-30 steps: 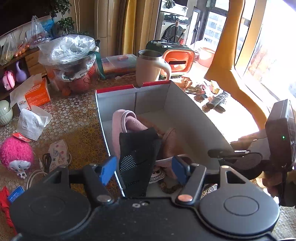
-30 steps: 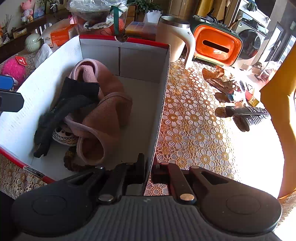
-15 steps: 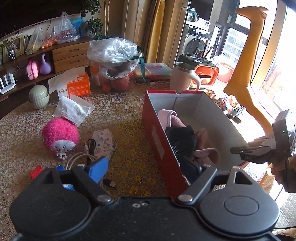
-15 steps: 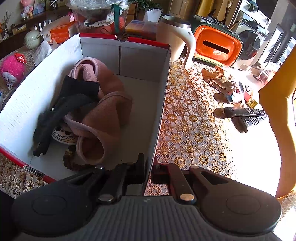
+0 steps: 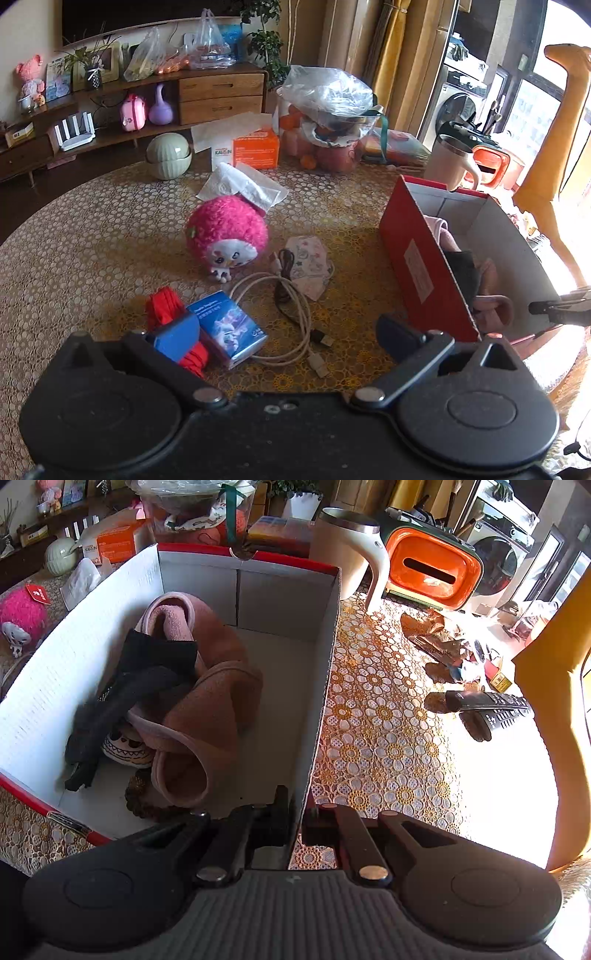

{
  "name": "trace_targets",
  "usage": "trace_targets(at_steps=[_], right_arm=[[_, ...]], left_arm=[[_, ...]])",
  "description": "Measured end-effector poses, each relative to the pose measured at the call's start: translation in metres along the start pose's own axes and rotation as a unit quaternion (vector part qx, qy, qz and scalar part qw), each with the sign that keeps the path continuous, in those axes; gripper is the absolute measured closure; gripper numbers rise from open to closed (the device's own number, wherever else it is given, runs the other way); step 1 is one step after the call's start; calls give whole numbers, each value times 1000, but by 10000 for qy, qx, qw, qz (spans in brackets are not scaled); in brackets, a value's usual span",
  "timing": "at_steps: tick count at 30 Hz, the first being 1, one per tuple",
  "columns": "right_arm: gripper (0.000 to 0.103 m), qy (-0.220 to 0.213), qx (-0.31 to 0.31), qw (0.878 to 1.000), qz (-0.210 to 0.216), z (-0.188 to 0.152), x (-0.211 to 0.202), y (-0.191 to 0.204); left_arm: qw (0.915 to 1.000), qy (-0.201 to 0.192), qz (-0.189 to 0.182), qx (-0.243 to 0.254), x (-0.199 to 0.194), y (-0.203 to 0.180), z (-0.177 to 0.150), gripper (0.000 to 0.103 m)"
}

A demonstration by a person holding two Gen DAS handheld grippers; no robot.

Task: Organize objects
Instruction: 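Move the left tool back to the folded red umbrella on the table, then grasp the red umbrella with the left tool and lift it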

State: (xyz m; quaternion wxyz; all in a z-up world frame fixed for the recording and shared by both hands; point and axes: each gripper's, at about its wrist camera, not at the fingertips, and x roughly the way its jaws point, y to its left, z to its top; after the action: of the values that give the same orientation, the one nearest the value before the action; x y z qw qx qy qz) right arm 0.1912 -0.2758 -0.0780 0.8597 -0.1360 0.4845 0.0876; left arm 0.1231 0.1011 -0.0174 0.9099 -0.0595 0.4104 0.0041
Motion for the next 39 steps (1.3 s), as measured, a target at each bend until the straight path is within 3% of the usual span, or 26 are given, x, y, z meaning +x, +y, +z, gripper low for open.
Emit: trace_targets(at_steps=[15, 25, 30, 33, 35, 39], right_arm=[[96, 34, -3, 10000, -61, 1, 0, 2], [96, 46, -17, 10000, -73, 1, 1, 1], [95, 45, -40, 9999, -100, 0, 2, 1], [95, 48, -42, 9999, -103, 0, 2, 1], [95, 49, -41, 9999, -104, 0, 2, 1], [95, 50, -43, 9999, -108, 0, 2, 2]], left_arm=[[9946, 471, 689, -611, 48, 64, -32, 2], [9904, 638, 1118, -513, 81, 72, -43, 2], [9897, 655, 1118, -600, 93, 76, -43, 3], [9900, 674, 1085, -596, 99, 75, -43, 13], [9902, 702, 1055, -588, 101, 75, -43, 25], [9906, 676, 1024, -599, 102, 74, -43, 37]])
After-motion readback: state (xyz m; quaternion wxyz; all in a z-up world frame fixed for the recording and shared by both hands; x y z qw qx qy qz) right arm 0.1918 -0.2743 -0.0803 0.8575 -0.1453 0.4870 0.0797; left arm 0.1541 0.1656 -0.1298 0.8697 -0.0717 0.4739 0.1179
